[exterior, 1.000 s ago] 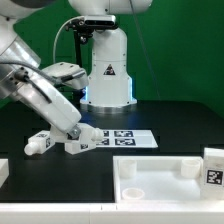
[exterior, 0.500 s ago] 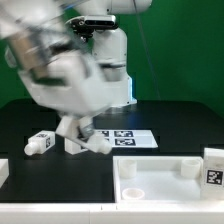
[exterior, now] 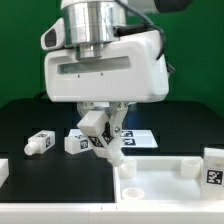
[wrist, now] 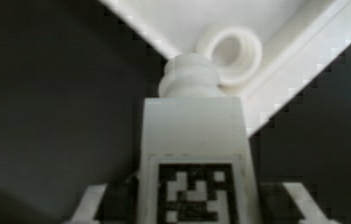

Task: Assemble square table

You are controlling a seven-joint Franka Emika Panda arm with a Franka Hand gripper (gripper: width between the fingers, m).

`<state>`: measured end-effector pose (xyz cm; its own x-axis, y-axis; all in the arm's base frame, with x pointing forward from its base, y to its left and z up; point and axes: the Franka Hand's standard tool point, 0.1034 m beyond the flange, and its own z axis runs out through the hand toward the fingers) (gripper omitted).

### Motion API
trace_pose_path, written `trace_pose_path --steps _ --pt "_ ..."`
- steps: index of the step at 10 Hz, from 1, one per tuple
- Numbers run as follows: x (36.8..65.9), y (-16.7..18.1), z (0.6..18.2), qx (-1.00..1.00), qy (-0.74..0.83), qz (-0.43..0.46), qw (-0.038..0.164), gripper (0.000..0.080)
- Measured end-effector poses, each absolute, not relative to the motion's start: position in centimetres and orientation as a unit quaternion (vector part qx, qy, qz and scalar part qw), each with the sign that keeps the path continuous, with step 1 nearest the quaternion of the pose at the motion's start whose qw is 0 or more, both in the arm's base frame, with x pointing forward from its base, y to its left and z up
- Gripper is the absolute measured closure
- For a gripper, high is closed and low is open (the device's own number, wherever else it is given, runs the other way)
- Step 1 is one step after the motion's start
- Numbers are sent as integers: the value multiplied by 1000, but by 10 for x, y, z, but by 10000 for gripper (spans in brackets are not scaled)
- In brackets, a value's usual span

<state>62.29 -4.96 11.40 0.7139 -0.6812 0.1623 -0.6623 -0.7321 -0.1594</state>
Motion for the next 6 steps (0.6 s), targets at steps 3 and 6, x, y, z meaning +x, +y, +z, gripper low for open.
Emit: trace_pose_path --steps 3,6 --pt "634 -39 123 -930 296 -214 23 518" --pt "629 -37 116 -930 297 -213 21 518"
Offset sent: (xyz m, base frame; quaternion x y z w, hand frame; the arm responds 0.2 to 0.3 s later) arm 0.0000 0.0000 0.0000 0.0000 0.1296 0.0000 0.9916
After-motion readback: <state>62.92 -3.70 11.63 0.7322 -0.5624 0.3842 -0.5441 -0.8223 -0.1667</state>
